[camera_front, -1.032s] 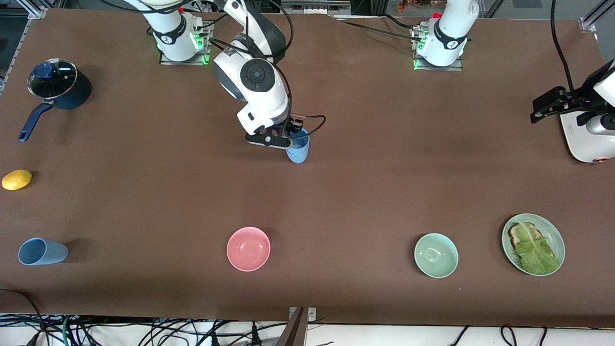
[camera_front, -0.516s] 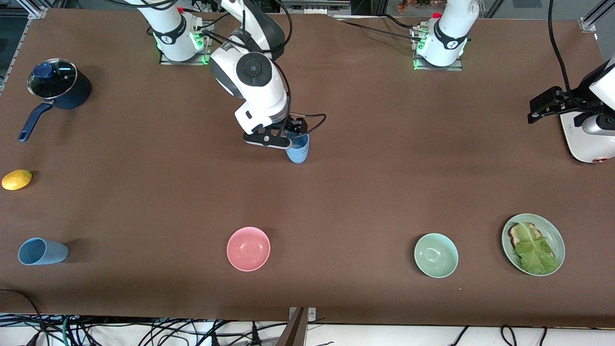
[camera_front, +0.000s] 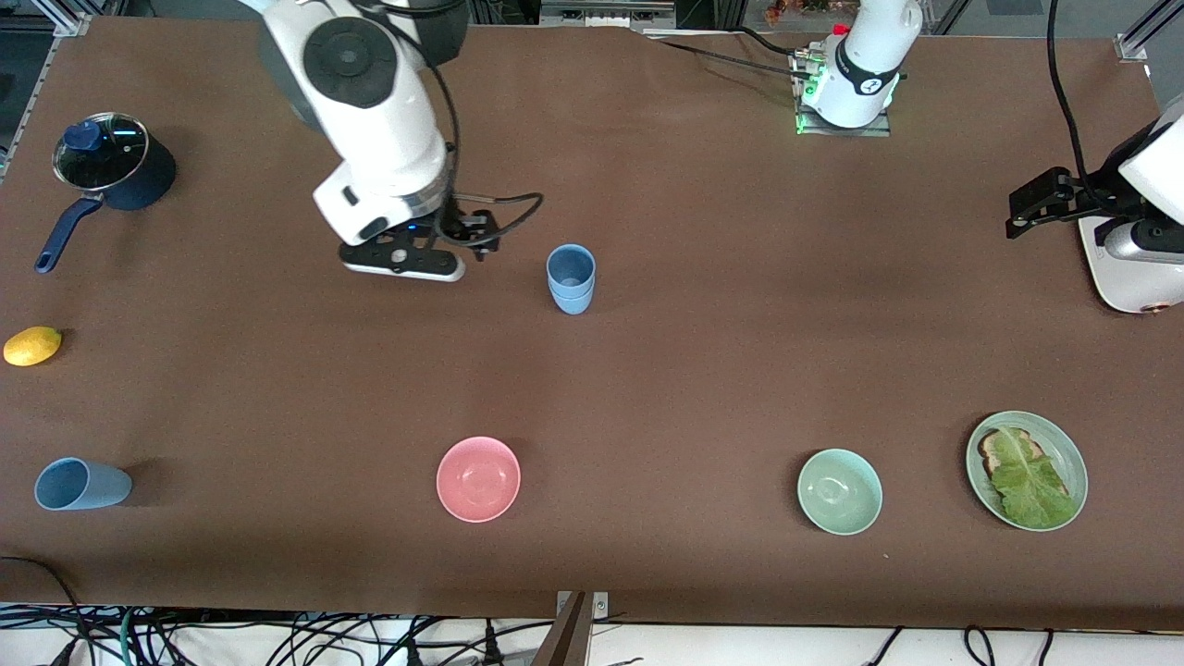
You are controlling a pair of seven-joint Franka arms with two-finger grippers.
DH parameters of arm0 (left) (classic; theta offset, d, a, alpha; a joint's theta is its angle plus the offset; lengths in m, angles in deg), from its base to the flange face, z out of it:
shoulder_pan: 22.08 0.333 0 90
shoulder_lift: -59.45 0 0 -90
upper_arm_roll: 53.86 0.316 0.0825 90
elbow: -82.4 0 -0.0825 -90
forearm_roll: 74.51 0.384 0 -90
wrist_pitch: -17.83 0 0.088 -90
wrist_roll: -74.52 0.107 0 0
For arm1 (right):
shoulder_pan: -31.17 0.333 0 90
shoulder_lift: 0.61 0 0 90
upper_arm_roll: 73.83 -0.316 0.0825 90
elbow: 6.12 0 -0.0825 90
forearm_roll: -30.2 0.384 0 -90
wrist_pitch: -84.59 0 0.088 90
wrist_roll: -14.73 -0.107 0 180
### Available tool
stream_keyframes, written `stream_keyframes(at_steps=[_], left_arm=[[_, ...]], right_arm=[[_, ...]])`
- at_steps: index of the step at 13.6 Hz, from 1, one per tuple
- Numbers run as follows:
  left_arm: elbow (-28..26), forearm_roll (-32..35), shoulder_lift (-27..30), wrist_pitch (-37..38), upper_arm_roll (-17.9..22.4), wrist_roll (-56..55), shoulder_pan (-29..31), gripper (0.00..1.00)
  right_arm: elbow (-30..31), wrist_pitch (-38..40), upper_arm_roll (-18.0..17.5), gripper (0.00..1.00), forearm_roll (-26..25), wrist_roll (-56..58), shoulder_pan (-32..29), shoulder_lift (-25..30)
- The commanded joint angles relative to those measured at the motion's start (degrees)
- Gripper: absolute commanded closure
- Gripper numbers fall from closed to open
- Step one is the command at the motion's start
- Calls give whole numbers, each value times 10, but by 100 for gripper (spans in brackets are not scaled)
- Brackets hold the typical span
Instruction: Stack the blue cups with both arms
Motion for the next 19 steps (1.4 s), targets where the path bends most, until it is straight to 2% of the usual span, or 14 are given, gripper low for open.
stream_keyframes(at_steps=[1,3,5,8,10,11,13,15,17,19], left_arm=[[5,-16,-3,-3,3,10,0,0],[5,-16,-4,-3,4,11,0,0],[5,-16,-4,-3,3,11,0,0],[5,-16,-4,-7,3,11,-1,0],[5,-16,-4,-10,3,12,0,0],[5,-16,-4,-12,3,12,0,0],[5,-16,-4,-12,3,12,0,0],[5,-15,-3,-12,3,13,0,0],[4,-15,0,-12,2,13,-1,0],[0,-15,5,-7,-6,12,-1,0]], right_arm=[[1,45,72,0,4,102,2,30],[1,69,119,0,8,140,3,49],[28,75,144,0,54,170,-21,86],[93,62,145,0,70,249,-96,134],[169,-4,157,0,83,299,-123,180],[186,-17,166,0,82,301,-123,195],[169,-16,190,0,71,309,-124,197],[154,-1,185,0,25,306,-124,199],[138,4,186,0,61,306,-127,197],[134,16,184,0,72,307,-146,197]])
